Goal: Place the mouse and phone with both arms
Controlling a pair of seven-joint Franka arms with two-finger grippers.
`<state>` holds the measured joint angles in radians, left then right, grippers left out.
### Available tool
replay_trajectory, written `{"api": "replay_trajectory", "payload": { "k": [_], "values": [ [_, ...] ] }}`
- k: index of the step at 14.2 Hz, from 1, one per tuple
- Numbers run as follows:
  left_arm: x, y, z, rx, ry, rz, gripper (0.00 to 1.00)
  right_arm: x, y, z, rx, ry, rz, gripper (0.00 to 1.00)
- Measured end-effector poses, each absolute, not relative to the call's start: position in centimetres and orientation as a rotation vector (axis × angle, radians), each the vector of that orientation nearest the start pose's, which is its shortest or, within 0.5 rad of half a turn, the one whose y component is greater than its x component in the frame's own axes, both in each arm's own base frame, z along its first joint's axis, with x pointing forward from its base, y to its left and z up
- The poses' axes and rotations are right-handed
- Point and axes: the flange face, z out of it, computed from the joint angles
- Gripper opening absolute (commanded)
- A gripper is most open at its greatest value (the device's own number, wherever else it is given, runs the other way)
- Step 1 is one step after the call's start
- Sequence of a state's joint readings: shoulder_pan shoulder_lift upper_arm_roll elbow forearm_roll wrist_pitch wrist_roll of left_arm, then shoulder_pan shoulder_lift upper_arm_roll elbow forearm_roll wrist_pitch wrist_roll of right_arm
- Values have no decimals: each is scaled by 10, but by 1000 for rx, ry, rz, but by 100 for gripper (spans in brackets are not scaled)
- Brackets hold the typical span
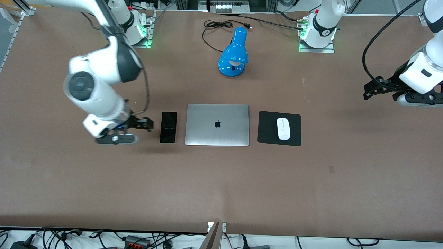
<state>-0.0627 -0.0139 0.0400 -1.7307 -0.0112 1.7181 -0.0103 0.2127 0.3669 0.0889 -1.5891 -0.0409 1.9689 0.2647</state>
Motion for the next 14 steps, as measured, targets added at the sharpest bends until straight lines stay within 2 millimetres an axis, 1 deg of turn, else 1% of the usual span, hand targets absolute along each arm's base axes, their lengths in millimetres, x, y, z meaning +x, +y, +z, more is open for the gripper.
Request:
{"api": "replay_trajectory", "payload": {
  "k": [2, 4, 6, 8, 10, 12, 13, 14],
  "values": [
    [547, -24, 571, -3150, 50, 81, 100, 652, 157, 462, -3146, -40, -22, 100],
    [541, -35, 575, -3146, 79, 106, 100, 659, 126, 496, -3149, 20, -11, 100],
    [536, -36, 574, -3143, 84, 149, 100, 662, 98, 529, -3150, 60, -31, 100],
    [536, -31, 574, -3143, 68, 161, 100, 660, 67, 556, -3160, 45, -71, 100],
    [537, -24, 581, -3147, 51, 137, 100, 656, 29, 575, -3169, 18, -108, 100],
    [540, -22, 592, -3149, 46, 100, 100, 652, -4, 585, -3176, -43, -123, 100],
    [541, -22, 596, -3150, 46, 86, 100, 650, -16, 588, -3181, -49, -121, 100],
    [542, -23, 598, -3150, 48, 78, 100, 646, -23, 590, -3184, -40, -99, 100]
  ]
}}
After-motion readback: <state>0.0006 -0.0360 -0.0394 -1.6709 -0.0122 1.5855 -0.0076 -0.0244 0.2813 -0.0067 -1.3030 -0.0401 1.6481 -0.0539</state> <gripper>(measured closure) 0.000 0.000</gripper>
